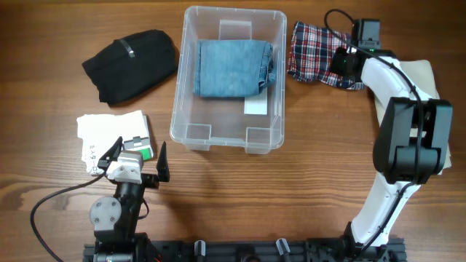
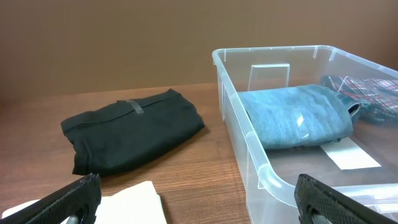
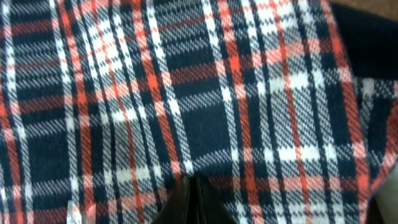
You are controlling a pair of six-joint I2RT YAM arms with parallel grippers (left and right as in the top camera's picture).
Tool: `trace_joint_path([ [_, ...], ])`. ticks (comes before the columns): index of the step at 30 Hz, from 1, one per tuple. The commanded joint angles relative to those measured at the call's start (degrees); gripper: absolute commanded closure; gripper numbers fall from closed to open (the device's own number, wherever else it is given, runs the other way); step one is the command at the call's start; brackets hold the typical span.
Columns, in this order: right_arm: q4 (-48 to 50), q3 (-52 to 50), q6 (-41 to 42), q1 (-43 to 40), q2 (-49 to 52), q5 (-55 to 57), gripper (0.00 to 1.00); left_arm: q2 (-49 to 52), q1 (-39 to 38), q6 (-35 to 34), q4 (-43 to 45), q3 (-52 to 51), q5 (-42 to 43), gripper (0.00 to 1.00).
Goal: Pack container
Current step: 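Move the right gripper to the red plaid shirt and grasp it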
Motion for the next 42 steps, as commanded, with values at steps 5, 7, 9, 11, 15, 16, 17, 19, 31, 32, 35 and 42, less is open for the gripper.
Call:
trace_joint_path([
  [5, -12.7, -0.5, -0.8, 0.5, 1.5, -8.9, 0.96, -0.3, -0.3, 1.1, 0.2, -0.5, -0.3, 0.00],
  [7, -13.9, -0.5, -0.7, 0.5, 0.9, -13.0, 0.96, -0.3, -0.3, 1.1, 0.2, -0.5, -0.3, 0.00],
  [9, -13.8, -0.5, 0.7, 0.6, -0.9, -14.7, 0.96, -0.3, -0.3, 1.1, 0.2, -0.5, -0.3, 0.00],
  [11, -12.4, 0.2, 0.6, 0.6, -3.8, -12.9, 0.92, -0.3, -0.3, 1.1, 0.2, -0.5, -0.3, 0.00],
  [15, -9.9, 1.1, -0.6, 0.6, -12.3, -0.8, 0.63, -0.3, -0.3, 1.1, 0.2, -0.5, -0.3, 0.00],
  [16, -8.8, 1.1, -2.3, 0.6, -15.3, 2.0, 0.46, -0.3, -0.3, 1.1, 0.2, -0.5, -0.3, 0.00],
  [17, -8.3, 1.1, -2.7, 0.6, -17.1, 3.5, 0.40, -0.3, -0.3, 1.1, 0.2, -0.5, -0.3, 0.00],
  [19, -8.4, 1.1, -2.5, 0.5, -20.3, 6.1, 0.27, -0.3, -0.3, 1.1, 0.2, -0.5, -0.3, 0.00],
  [31, -18.2, 0.4, -2.8, -9.7, -13.5, -13.5, 0.86, -0.3, -0.3, 1.1, 0.2, -0.5, -0.3, 0.00],
  [32, -18.2, 0.0, -2.8, -10.4, -12.6, -13.7, 0.96, -0.3, -0.3, 1.1, 0.2, -0.5, -0.3, 0.00],
  [35, -18.2, -0.7, -4.7, -11.9, -10.7, -14.0, 0.96, -0.3, -0.3, 1.1, 0.2, -0.5, -0.3, 0.00],
  [42, -17.8, -1.0, -5.7, -15.4, -3.5, -13.5, 0.96, -0.3, -0.3, 1.1, 0.2, -0.5, -0.3, 0.00],
])
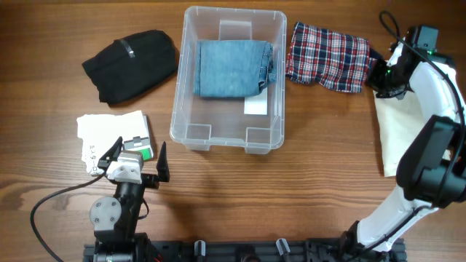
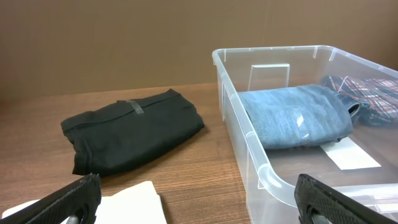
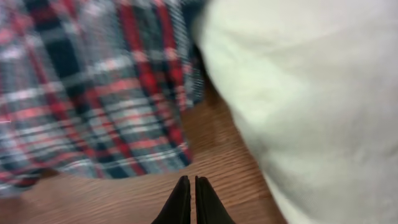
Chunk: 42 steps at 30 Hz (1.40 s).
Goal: Pack container
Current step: 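Move the right gripper to the red plaid shirt and grasp it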
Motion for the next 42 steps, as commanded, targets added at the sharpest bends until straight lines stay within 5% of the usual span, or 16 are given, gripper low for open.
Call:
trace_joint_path([
  [1, 0.1, -0.5, -1.2, -2.1, 5.1, -0.3, 0.96, -0.3, -0.3, 1.1, 0.2, -0.5, -0.3, 0.00],
  [14, 1.2, 0.0, 0.4, -3.9, 3.5, 12.6, 0.96, -0.3, -0.3, 1.1, 0.2, -0.5, -0.3, 0.00],
  [21, 4.9, 0.0, -6.1, -4.0, -1.3, -5.1, 0.94, -0.3, -0.3, 1.1, 0.2, -0.5, -0.3, 0.00],
  [23, 6.7, 0.0, -5.7, -4.1, -2.8, -5.3, 0.73, -0.3, -0.3, 1.1, 0.2, -0.5, -0.3, 0.00],
  [26, 11.4, 0.0, -5.7, -4.0, -3.1, -5.6, 0.03, -0.3, -0.3, 1.1, 0.2, -0.5, -0.3, 0.00],
  [42, 17.5, -0.2, -2.5, -0.5, 2.3, -10.6, 0.01, -0.3, -0.3, 1.1, 0.2, -0.5, -0.3, 0.00],
])
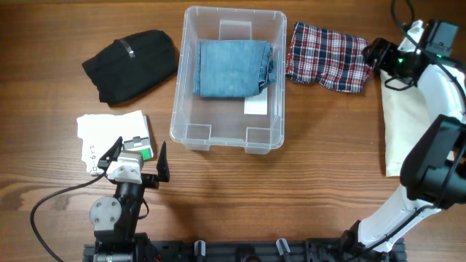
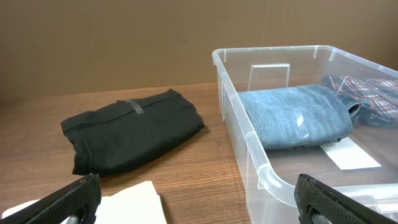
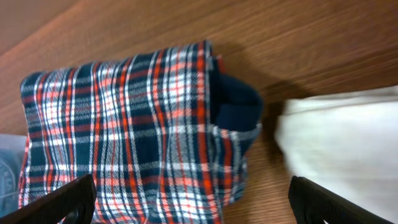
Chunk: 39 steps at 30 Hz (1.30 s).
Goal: Pack container
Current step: 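Move the right gripper to the red plaid shirt and grasp it, then lift the plaid shirt and carry it over the container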
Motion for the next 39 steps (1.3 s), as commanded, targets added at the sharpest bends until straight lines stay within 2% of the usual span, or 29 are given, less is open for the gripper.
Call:
trace_joint_path([
  [1, 0.8, 0.2, 0.9, 1.6, 3.1, 0.7, 0.00, -0.3, -0.3, 1.1, 0.2, -0.5, -0.3, 0.00],
  [5, 1.8, 0.2, 2.4, 2.7, 5.7, 8.6, 0.00, -0.3, -0.3, 1.1, 0.2, -0.5, -0.3, 0.00],
  [16, 4.9, 0.2, 2.4, 3.9, 13.0, 5.9, 0.01, -0.3, -0.3, 1.1, 0.2, -0.5, -0.3, 0.00],
  [17, 4.9, 0.2, 2.3, 3.9, 13.0, 5.6, 0.04, -0.3, -0.3, 1.1, 0.2, -0.5, -0.3, 0.00],
  [18, 5.0, 0.2, 2.2, 3.9, 12.9, 4.9, 0.12, -0.3, -0.3, 1.1, 0.2, -0.5, -0.3, 0.00],
  [19, 5.0, 0.2, 2.2, 3.9, 12.9, 4.4, 0.23, -0.3, -0.3, 1.1, 0.2, -0.5, -0.3, 0.00],
  [21, 4.9, 0.2, 2.2, 3.9, 12.9, 3.7, 0.39, -0.3, -0.3, 1.1, 0.2, -0.5, -0.3, 0.00],
  [22, 4.8, 0.2, 2.1, 3.9, 12.9, 3.1, 0.51, -0.3, -0.3, 1.1, 0.2, -0.5, -0.3, 0.00],
  [25, 4.1, 0.2, 2.4, 3.9, 12.6, 2.9, 0.67, -0.3, -0.3, 1.1, 0.2, -0.5, -0.3, 0.00],
  [29, 3.4, 0.2, 2.2, 3.8, 9.8, 3.0, 0.96, -0.3, -0.3, 1.1, 0.2, -0.5, -0.3, 0.00],
  [35, 2.9, 0.2, 2.4, 3.8, 1.0, 2.8, 0.95, -0.3, -0.3, 1.1, 0.2, -0.5, -0.3, 0.01],
  [39, 0.9, 0.2, 2.4, 3.8, -9.8, -1.3, 0.96, -0.3, -0.3, 1.1, 0.2, -0.5, -0.3, 0.00],
])
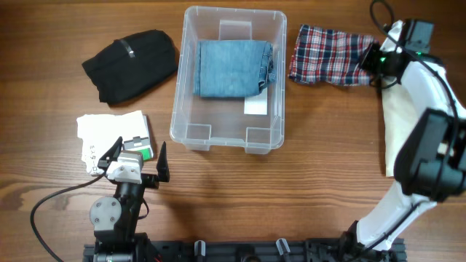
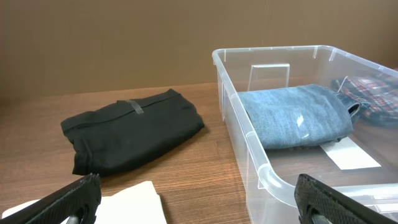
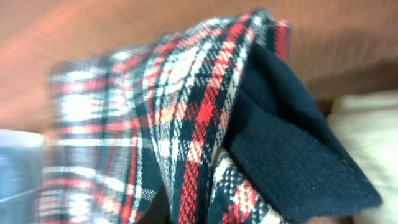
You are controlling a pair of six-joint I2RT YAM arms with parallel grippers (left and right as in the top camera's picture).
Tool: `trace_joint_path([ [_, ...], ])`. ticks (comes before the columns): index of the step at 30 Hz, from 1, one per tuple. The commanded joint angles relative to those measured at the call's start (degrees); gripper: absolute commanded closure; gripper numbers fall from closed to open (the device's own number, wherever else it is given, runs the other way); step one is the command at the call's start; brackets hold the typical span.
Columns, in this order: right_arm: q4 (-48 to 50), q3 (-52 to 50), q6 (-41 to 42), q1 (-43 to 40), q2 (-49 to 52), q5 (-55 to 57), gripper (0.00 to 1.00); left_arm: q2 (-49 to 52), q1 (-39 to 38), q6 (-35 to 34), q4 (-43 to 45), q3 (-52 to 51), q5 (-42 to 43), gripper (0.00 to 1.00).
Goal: Pack container
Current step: 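Lift the plaid shirt and carry it over the container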
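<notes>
The clear plastic container point(image 1: 178, 109) stands at the table's middle back with folded blue jeans point(image 1: 231, 67) inside. A plaid cloth point(image 1: 328, 45) lies just right of it. My right gripper point(image 1: 375, 62) is at the cloth's right end. In the right wrist view the plaid cloth point(image 3: 186, 112) fills the picture and hides the fingers, which look shut on its edge. A black garment point(image 1: 131, 64) lies left of the container, and a white packet point(image 1: 113, 138) nearer the front. My left gripper point(image 2: 196, 202) rests open near the packet, holding nothing.
A cream cloth point(image 1: 408, 124) lies at the far right under the right arm, touching the plaid cloth's end. A white label point(image 1: 255, 107) sits on the container floor beside the jeans. The left wrist view shows the container rim point(image 2: 242, 124) close on the right.
My right gripper was open just off the plaid cloth's right end. It is now on that end with the cloth filling its view, and the cloth's right edge has shifted slightly. The left arm is unchanged.
My right gripper was shut and pressed onto the plaid cloth's right part. Then it was shut beside the cloth, over the cream cloth's edge. Then it stood open facing the plaid cloth's right end, and now it is closed in on that end.
</notes>
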Motion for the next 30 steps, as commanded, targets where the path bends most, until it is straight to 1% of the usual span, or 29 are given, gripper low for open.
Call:
trace_joint_path([
  [1, -1.4, 0.3, 0.4, 0.0, -12.1, -3.8, 0.96, -0.3, -0.3, 1.1, 0.2, -0.5, -0.3, 0.00],
  [6, -6.3, 0.3, 5.1, 0.1, -22.8, -5.4, 0.96, -0.3, -0.3, 1.1, 0.2, -0.5, -0.3, 0.00],
  [9, -8.8, 0.3, 7.9, 0.9, -30.2, -11.7, 0.96, -0.3, -0.3, 1.1, 0.2, -0.5, -0.3, 0.00],
  [12, -11.8, 0.3, 12.1, 3.8, -37.1, -14.8, 0.96, -0.3, -0.3, 1.1, 0.2, -0.5, -0.3, 0.00],
  [16, -14.2, 0.3, 15.1, 11.6, -43.7, -14.7, 0.96, -0.3, -0.3, 1.1, 0.2, -0.5, -0.3, 0.00],
  [21, -14.9, 0.3, 20.3, 23.4, -43.9, -7.0, 0.96, -0.3, -0.3, 1.1, 0.2, -0.5, -0.3, 0.01],
  [26, -13.8, 0.3, 25.6, 36.1, -39.7, 3.7, 0.96, -0.3, -0.3, 1.1, 0.2, -0.5, -0.3, 0.00],
  [30, -11.0, 0.3, 29.3, 42.1, -34.7, 7.8, 0.96, -0.3, -0.3, 1.1, 0.2, -0.5, -0.3, 0.00],
])
